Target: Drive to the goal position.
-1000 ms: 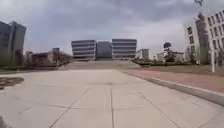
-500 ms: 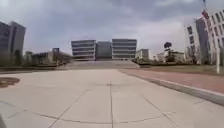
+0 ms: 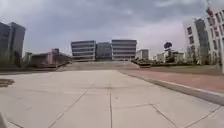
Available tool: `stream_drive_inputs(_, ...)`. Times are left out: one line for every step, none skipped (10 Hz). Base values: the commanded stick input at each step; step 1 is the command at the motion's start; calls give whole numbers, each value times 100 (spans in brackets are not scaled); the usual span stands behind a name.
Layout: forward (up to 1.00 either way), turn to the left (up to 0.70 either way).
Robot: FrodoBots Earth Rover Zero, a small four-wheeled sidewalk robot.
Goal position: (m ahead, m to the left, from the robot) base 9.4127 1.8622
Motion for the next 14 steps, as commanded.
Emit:
stream_drive_inputs(70, 0)
stream_drive_inputs(70, 0)
stream_drive_inputs(70, 0)
stream_drive_inputs(70, 0)
stream_drive_inputs(70, 0)
stream_drive_inputs(70, 0)
stream_drive_inputs(70, 0)
stream_drive_inputs(70, 0)
stream_drive_inputs(70, 0)
stream_drive_inputs(70, 0)
stream_drive_inputs(70, 0)
stream_drive_inputs(70, 0)
stream_drive_inputs(70, 0)
stream_drive_inputs(70, 0)
